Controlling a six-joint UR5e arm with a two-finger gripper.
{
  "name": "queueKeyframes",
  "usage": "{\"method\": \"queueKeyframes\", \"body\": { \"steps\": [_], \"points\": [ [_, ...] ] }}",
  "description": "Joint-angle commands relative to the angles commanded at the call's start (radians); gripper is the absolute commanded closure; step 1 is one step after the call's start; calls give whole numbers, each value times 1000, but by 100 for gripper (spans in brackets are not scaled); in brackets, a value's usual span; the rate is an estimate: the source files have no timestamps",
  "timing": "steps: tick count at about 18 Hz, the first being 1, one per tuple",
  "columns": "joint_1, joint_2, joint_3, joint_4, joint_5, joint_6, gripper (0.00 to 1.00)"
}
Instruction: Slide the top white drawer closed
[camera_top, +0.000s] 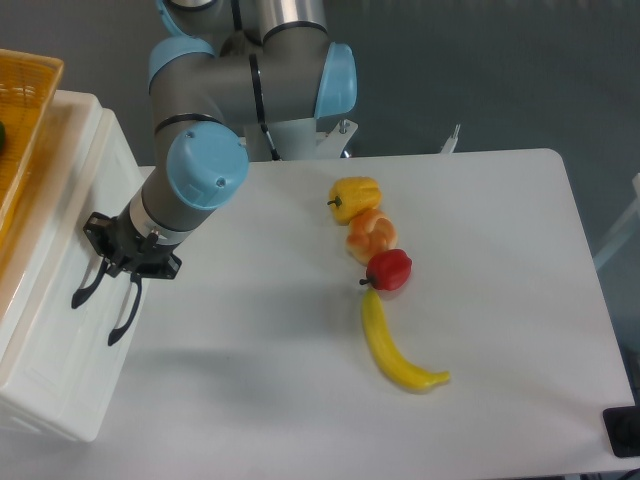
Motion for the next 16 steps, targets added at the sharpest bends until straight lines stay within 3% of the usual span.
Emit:
{"method": "queueKeyframes", "body": {
  "steps": [1, 2, 4, 5, 7, 8, 11, 16],
  "points": [
    [8, 3, 3, 0, 2, 6, 100],
    [18, 5, 6, 2, 5, 12, 93],
    [57, 8, 18, 5, 8, 24, 58],
    [77, 11, 24, 3, 8, 46, 53],
    [122, 12, 34, 5, 11, 69, 30],
    [149, 11, 37, 8, 12, 87, 0],
    [225, 11, 35, 38, 38, 120, 0],
    [333, 6, 35, 167, 150, 121, 0]
  ]
}}
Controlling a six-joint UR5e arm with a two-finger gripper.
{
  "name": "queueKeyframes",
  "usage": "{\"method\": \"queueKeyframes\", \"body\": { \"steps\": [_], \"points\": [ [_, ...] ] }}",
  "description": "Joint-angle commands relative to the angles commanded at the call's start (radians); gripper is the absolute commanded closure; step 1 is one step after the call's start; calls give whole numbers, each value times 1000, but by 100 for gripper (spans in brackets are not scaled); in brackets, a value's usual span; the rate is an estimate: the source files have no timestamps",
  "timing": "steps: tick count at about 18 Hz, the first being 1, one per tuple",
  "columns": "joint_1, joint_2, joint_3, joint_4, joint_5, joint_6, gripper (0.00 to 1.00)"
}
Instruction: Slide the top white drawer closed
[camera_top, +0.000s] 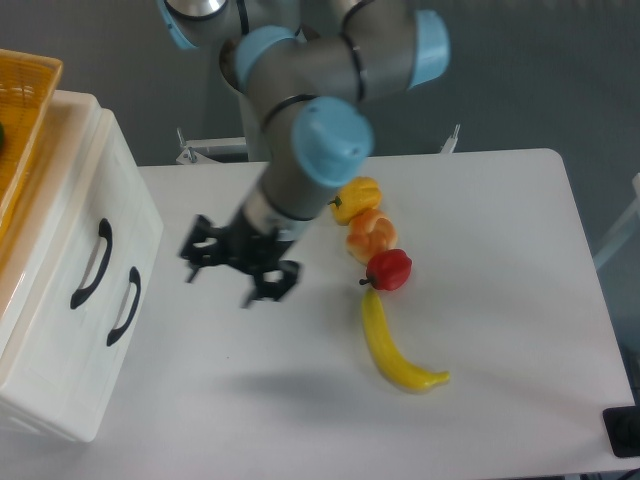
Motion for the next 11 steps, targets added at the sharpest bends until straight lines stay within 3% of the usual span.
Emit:
{"method": "queueKeyframes", "body": {
  "steps": [4, 8, 11],
  "points": [
    [74, -32, 0, 68, 130, 85, 0],
    [138, -67, 0, 69, 262, 380, 0],
    [218, -97, 6, 69, 272, 622, 0]
  ]
}}
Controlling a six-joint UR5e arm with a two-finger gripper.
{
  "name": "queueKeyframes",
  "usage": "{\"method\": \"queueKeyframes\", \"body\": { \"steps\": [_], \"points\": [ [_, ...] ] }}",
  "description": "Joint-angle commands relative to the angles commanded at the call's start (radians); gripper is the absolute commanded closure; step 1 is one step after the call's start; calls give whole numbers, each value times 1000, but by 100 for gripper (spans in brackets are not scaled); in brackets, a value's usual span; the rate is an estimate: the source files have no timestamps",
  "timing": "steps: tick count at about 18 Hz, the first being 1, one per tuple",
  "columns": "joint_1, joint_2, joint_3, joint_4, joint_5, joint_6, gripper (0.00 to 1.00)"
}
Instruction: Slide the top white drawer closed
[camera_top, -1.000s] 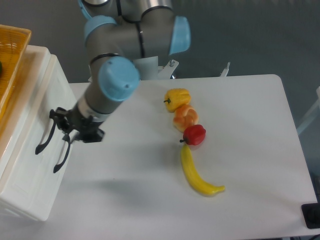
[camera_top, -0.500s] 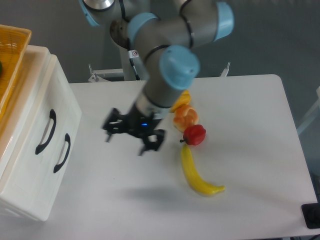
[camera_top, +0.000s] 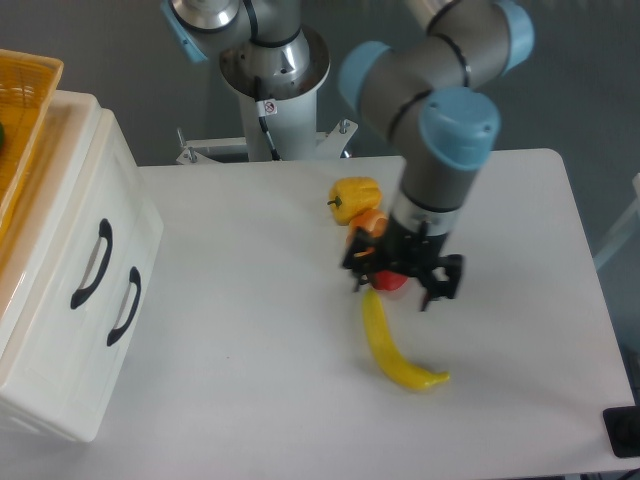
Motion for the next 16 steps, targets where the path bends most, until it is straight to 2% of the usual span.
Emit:
{"method": "queueKeyframes", "body": {
  "steps": [3, 6, 12, 14, 16],
  "points": [
    [52, -22, 6, 5, 69, 151, 0],
    [77, -37, 9, 3, 198, 292, 0],
    [108, -77, 34, 3, 213, 309, 0],
    [150, -88, 41, 0, 192, 309, 0],
    [152, -83, 46, -3, 170, 308, 0]
  ]
}}
